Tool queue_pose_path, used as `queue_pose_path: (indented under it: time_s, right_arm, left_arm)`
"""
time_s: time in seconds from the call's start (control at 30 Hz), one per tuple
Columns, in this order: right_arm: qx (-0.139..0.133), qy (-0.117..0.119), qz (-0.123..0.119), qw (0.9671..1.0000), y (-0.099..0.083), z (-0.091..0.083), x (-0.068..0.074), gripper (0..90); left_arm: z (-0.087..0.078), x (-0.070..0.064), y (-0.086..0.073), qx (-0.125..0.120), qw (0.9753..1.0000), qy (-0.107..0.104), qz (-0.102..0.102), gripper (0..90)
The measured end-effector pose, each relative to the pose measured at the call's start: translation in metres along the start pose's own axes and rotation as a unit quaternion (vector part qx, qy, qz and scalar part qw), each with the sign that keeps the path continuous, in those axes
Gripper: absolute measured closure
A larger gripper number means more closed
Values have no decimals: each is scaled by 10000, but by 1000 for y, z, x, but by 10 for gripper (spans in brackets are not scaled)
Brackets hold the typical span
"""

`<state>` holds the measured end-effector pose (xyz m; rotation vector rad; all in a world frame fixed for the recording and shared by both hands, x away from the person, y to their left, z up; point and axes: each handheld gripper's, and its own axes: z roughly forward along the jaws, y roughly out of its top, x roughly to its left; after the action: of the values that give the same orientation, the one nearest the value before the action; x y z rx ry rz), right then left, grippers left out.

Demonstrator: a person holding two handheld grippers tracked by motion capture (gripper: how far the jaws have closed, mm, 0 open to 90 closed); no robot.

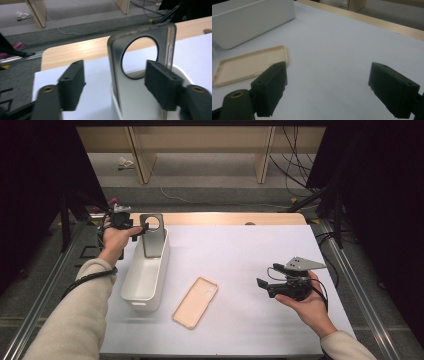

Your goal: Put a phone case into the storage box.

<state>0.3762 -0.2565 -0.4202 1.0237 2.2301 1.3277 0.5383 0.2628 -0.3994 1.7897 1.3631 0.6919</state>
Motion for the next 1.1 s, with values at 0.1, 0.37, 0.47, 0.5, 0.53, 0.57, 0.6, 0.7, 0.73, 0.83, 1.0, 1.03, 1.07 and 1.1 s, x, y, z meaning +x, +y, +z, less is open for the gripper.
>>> queue_pose_path:
  time_s: [0.1, 0.37, 0.47, 0.5, 0.53, 0.57, 0.6, 0.7, 0.73, 0.83, 1.0, 1.03, 1.07, 1.1]
  right_arm:
    - [13, -7, -10, 10000, 0, 0, 1, 162]
    - [26, 4, 5, 10000, 0, 1, 1, 162]
    - [18, 3, 0, 10000, 0, 1, 2, 162]
    - [19, 2, -3, 10000, 0, 1, 2, 162]
    - [20, -2, 6, 10000, 0, 1, 2, 162]
    - [19, 0, 7, 10000, 0, 1, 2, 162]
    - [22, -4, 13, 10000, 1, 2, 2, 162]
    - [30, -8, 8, 10000, 1, 2, 2, 162]
    - [30, -6, 10, 10000, 1, 2, 2, 162]
    - [34, -12, 10, 10000, 1, 2, 2, 162]
    - [34, -10, 17, 10000, 1, 2, 2, 162]
    - [31, -12, 18, 10000, 1, 2, 2, 162]
    - [30, -11, 21, 10000, 1, 2, 2, 162]
    - [29, -10, 18, 10000, 1, 2, 3, 162]
  left_arm:
    - [-5, 0, -1, 81, 9999, -26, 76, 185]
    - [-28, 3, -6, 1, 9994, -241, 242, 149]
    - [-36, 4, -9, -19, 9995, -217, 242, 92]
    - [-39, 4, -10, -48, 9994, -236, 258, 77]
    - [-42, 3, -12, -73, 9993, -256, 278, 66]
    - [-45, 1, -13, -78, 9991, -277, 317, 48]
    - [-48, -1, -15, -90, 9989, -303, 334, 31]
    - [-57, -9, -21, -150, 9982, -377, 431, 0]
    - [-61, -12, -23, -167, 9980, -397, 461, 0]
    - [-71, -22, -30, -230, 9971, -397, 599, 0]
    - [-85, -38, -40, -399, 9953, -542, 691, 3]
    - [-88, -41, -43, -426, 9950, -556, 715, 12]
    - [-91, -44, -46, -456, 9947, -611, 691, 22]
    - [-92, -46, -48, -489, 9945, -640, 674, 33]
